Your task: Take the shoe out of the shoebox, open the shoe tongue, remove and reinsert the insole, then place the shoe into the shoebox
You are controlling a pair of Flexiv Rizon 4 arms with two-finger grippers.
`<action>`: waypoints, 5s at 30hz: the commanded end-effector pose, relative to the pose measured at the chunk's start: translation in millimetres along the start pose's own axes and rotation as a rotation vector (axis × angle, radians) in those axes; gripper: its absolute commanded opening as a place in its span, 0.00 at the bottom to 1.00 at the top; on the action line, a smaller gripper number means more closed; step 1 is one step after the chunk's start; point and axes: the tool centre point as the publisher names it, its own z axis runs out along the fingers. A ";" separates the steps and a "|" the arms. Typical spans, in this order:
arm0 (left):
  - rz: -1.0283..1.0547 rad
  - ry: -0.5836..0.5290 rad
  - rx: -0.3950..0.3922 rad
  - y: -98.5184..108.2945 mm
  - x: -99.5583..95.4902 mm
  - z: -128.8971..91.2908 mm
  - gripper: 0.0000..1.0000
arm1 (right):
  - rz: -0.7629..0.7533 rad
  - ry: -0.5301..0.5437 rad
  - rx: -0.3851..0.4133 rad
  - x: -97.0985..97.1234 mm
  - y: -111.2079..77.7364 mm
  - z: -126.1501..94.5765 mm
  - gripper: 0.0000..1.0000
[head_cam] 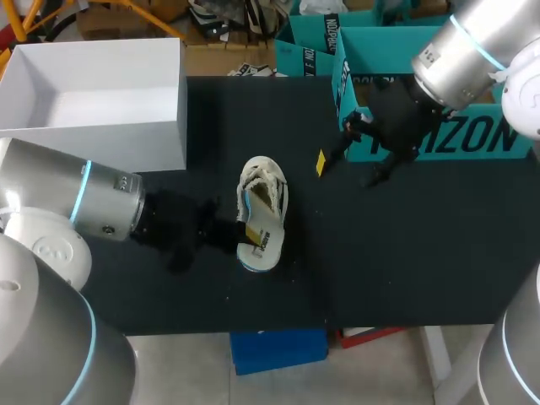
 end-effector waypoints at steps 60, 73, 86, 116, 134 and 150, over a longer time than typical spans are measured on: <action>0.102 -0.374 -0.074 -20.5 -12.5 -35.3 0.00 | 0.000 -0.001 0.001 0.4 0.6 0.3 1.00; 0.104 -0.418 -0.064 -19.9 -12.0 -36.9 0.00 | -0.014 0.035 -0.018 0.1 1.9 1.5 1.00; 0.104 -0.418 -0.064 -19.9 -12.0 -36.9 0.00 | -0.076 0.362 -0.298 18.0 4.8 22.8 1.00; 0.104 -0.418 -0.064 -19.9 -12.0 -36.9 0.00 | -0.047 0.806 -0.425 37.3 8.4 50.2 1.00; 0.104 -0.418 -0.064 -19.9 -12.0 -36.9 0.00 | -0.044 0.840 -0.313 59.5 17.2 73.0 1.00; 0.104 -0.418 -0.064 -19.9 -12.0 -36.9 0.00 | -0.024 0.810 -0.240 77.2 12.4 87.4 0.86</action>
